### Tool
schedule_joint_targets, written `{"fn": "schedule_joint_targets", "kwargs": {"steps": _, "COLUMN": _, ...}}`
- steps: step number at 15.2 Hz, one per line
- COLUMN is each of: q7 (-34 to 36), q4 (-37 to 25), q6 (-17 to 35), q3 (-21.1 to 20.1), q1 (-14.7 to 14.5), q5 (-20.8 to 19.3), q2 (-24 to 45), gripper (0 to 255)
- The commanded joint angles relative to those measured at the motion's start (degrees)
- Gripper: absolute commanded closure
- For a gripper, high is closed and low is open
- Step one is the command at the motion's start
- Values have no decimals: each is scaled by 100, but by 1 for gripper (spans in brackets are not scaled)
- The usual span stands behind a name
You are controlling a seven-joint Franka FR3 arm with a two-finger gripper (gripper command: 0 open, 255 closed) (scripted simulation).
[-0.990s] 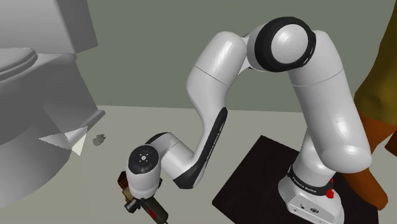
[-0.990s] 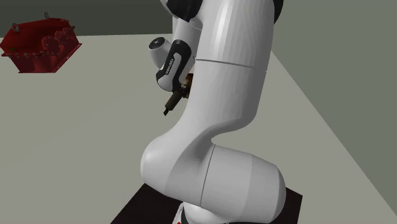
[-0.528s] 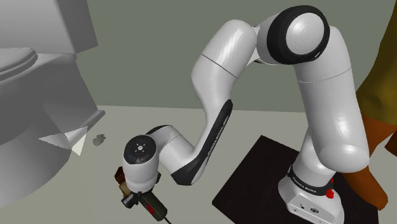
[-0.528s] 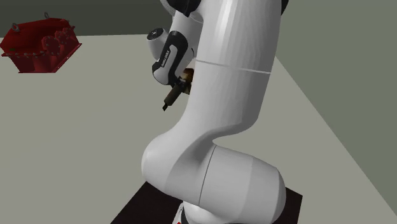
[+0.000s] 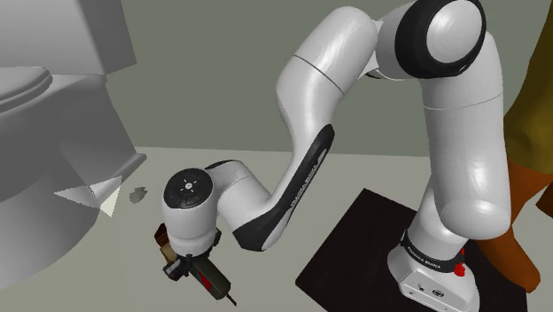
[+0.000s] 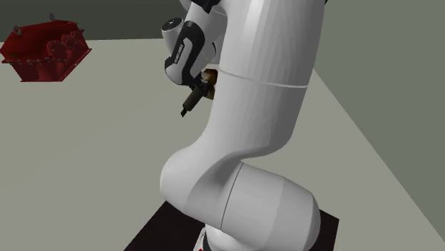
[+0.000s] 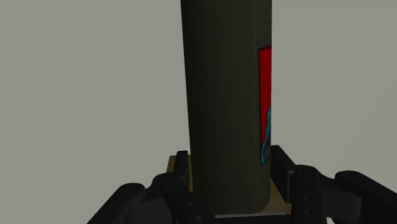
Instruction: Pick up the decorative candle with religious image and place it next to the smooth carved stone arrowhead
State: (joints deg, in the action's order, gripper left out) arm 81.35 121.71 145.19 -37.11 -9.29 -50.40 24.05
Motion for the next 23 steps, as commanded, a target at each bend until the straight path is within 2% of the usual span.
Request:
{"fn": "schedule_joint_targets", "kwargs": {"steps": 1, "q7": -126, "q4": 26, "q6": -58, "q3": -102, "q1": 75, "q5": 168, "q2": -132, "gripper": 255}}
{"fn": "schedule_joint_targets", "kwargs": {"steps": 23, "q7": -1662, "q4": -157, "q6": -924, "q3": -988, "q1": 794, "q5": 2093, "q2": -1449, "gripper": 255}}
